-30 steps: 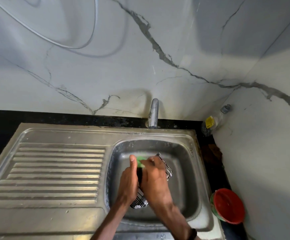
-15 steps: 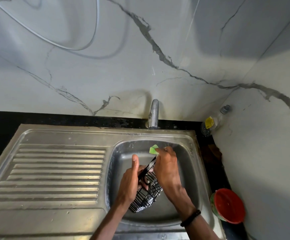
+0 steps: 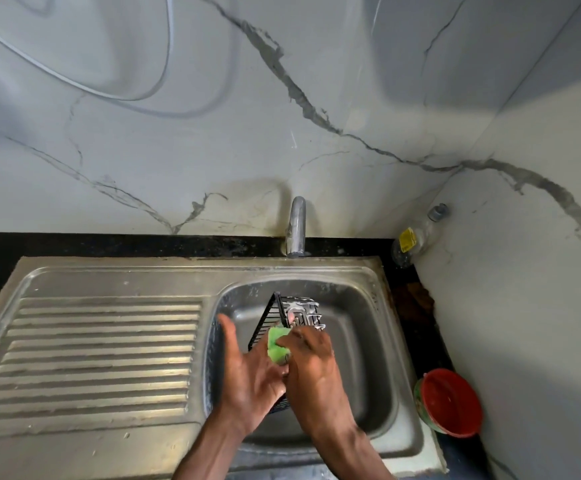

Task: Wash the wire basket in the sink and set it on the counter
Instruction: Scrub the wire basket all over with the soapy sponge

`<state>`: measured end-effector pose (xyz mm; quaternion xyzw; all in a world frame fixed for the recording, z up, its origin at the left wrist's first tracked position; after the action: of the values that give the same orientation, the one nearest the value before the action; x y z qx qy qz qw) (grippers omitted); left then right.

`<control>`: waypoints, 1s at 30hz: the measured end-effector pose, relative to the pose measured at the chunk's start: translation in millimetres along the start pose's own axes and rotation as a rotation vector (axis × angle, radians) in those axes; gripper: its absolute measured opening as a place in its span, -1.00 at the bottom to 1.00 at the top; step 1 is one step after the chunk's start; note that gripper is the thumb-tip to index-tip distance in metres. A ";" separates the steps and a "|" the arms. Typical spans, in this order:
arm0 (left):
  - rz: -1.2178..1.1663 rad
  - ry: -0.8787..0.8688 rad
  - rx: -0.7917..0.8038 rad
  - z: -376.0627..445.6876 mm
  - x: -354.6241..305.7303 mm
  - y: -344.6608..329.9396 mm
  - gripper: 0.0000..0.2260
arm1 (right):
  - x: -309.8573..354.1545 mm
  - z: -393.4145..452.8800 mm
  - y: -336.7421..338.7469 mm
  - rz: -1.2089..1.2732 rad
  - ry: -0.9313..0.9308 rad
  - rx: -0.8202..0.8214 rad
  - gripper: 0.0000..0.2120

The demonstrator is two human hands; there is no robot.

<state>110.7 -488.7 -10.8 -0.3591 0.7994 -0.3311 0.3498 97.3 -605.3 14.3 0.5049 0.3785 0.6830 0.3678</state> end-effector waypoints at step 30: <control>0.091 -0.139 0.008 8.8 26.2 -10.1 -0.48 | -46.5 -29.8 -8.3 0.144 -0.258 -0.152 -0.70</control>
<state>108.2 -517.5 -16.1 -0.3433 0.7873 -0.2921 0.4207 79.7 -647.1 -18.2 0.5848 0.2381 0.6640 0.4005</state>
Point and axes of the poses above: each hand's wrist, its own z-axis towards the middle knuckle, its own y-axis out of the back of the hand, x = y × z, the point moved 1 cm from there along z, towards the middle knuckle, and after that the axes turned 10 degrees about -z, right-handed, at the moved point
